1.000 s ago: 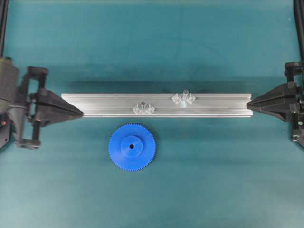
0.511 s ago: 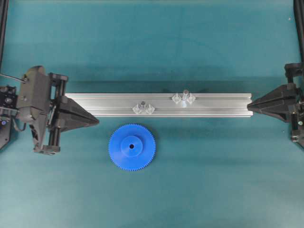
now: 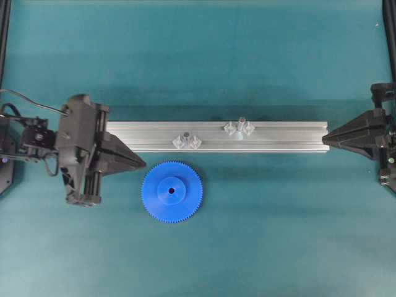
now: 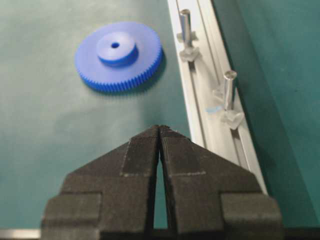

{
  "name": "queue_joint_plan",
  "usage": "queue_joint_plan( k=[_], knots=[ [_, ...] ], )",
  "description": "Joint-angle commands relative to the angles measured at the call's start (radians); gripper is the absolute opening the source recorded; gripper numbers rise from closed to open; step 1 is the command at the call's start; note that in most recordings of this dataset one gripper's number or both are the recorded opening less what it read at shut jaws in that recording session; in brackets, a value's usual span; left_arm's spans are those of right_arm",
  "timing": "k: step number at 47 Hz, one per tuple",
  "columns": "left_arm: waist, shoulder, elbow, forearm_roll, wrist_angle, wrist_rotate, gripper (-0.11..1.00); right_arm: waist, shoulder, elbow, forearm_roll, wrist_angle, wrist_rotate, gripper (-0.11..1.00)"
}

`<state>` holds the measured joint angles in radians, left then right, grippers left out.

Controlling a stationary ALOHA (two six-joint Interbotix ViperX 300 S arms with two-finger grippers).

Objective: Find the location of the shaft and insert the large gear.
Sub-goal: 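Move the left gripper right and over the large blue gear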

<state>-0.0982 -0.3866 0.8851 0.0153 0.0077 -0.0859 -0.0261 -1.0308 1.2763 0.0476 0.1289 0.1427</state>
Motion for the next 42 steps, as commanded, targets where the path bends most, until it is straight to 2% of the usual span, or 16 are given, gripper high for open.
queue_joint_plan(
  k=[1, 10, 25, 42],
  knots=[
    [-0.011, 0.029, -0.044, 0.002, -0.005, -0.002, 0.00, -0.011, 0.005, -0.025, 0.000, -0.006, 0.014, 0.06],
    [-0.020, 0.114, -0.100, 0.003, 0.002, -0.002, 0.00, -0.018, 0.003, -0.025, 0.000, -0.005, 0.029, 0.06],
    [-0.021, 0.218, -0.187, 0.002, 0.144, -0.003, 0.00, -0.017, 0.002, -0.023, -0.002, -0.005, 0.029, 0.06],
    [-0.031, 0.299, -0.249, 0.003, 0.206, -0.003, 0.00, -0.018, 0.002, -0.023, -0.008, -0.005, 0.029, 0.06]
  ],
)
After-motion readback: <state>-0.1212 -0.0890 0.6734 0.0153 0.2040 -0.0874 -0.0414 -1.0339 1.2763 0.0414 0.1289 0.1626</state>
